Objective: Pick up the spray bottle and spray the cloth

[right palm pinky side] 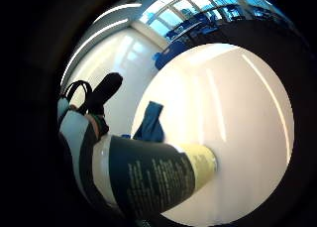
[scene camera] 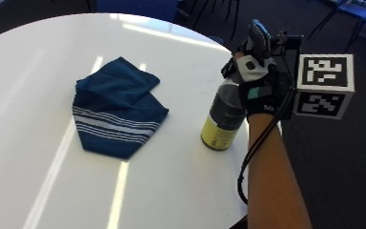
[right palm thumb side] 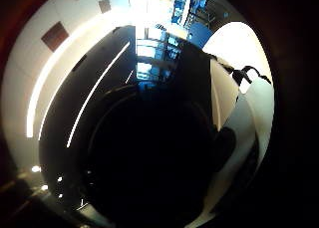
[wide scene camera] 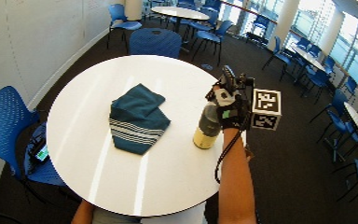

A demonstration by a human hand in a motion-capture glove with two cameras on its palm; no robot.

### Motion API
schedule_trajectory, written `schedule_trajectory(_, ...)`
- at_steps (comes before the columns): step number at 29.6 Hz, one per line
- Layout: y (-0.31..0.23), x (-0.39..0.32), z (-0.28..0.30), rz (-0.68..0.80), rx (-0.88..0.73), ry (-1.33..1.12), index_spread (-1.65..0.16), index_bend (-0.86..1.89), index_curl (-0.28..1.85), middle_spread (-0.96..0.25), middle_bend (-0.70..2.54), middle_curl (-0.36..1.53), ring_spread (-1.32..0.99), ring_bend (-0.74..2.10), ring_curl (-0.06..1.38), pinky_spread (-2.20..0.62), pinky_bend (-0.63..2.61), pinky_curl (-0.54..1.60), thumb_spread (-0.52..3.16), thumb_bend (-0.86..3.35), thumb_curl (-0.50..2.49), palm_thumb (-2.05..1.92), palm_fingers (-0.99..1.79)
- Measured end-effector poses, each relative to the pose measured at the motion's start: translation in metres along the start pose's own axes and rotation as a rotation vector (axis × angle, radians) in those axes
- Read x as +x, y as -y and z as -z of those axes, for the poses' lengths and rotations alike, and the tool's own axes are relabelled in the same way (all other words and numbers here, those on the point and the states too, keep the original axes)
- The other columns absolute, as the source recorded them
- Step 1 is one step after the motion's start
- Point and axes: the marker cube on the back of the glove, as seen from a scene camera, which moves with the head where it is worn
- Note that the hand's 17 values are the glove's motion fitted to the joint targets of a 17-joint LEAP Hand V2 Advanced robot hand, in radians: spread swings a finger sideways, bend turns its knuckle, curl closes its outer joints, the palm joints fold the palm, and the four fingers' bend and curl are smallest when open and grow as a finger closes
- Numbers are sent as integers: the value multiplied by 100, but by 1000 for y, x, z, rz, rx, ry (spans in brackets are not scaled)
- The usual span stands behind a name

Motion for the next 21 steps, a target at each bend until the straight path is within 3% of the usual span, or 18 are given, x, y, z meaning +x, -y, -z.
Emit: schedule_trajectory(21,-5,9,3,-16,25,-11,-25,55,56,-22,61,51,-21,54,45,-23,36,35,36,-3,77,87,138)
